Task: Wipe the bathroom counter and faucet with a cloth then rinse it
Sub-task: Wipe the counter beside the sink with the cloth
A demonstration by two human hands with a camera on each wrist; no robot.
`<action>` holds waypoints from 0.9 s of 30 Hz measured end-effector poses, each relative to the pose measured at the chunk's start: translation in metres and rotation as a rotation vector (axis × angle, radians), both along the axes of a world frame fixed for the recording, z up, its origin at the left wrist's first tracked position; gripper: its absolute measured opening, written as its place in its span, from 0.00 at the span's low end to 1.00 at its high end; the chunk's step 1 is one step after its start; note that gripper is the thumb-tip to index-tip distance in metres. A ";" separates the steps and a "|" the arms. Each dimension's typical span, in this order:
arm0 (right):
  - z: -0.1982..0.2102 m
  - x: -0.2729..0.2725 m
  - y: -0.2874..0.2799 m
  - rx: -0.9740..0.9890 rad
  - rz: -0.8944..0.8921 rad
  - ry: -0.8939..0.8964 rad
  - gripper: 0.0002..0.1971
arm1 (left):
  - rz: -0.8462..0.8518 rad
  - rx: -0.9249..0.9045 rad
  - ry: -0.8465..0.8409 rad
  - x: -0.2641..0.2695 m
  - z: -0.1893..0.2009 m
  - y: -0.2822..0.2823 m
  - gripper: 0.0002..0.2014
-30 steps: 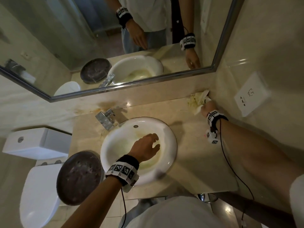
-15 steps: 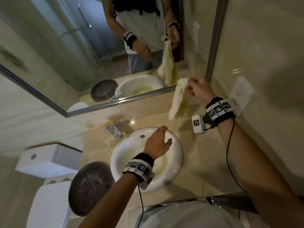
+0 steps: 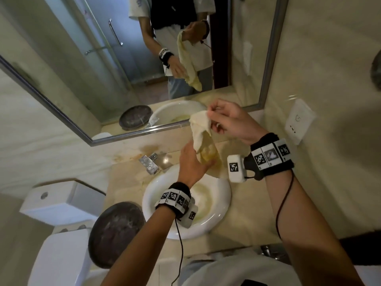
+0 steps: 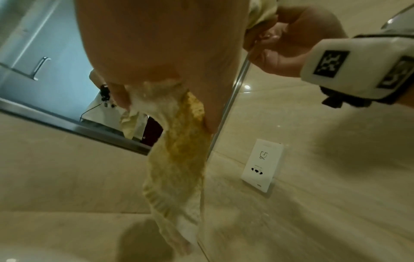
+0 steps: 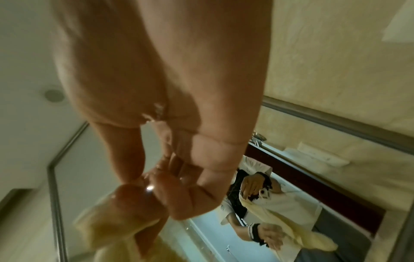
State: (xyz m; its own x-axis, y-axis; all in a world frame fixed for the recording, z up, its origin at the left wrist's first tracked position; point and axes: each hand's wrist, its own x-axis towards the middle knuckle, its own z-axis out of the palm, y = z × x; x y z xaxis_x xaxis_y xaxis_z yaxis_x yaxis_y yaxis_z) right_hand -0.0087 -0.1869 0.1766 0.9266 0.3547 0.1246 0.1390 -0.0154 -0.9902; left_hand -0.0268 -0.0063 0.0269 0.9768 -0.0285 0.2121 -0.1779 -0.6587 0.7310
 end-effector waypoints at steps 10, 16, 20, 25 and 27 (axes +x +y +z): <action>-0.020 -0.008 -0.061 -0.237 -0.152 0.008 0.07 | -0.089 -0.079 0.294 -0.023 -0.021 0.002 0.11; -0.083 -0.002 -0.111 -0.612 -0.362 0.178 0.11 | -0.213 -0.006 0.361 -0.035 -0.035 -0.017 0.14; -0.139 -0.021 -0.110 -0.805 -0.082 0.446 0.52 | -0.338 -0.026 0.387 -0.043 -0.047 -0.046 0.09; -0.206 -0.056 -0.100 -0.553 0.044 0.603 0.43 | -0.412 -0.239 0.486 -0.039 -0.063 -0.064 0.17; -0.220 -0.065 -0.099 -0.484 0.029 0.637 0.30 | -0.431 -0.250 0.532 -0.038 -0.070 -0.064 0.23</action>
State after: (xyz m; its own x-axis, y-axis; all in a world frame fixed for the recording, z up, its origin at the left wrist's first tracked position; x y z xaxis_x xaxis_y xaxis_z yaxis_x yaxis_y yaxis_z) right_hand -0.0737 -0.2862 -0.0434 0.7577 0.2587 -0.5991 -0.4437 -0.4691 -0.7636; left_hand -0.0646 -0.0705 -0.0429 0.8625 -0.4469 -0.2376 0.0371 -0.4123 0.9103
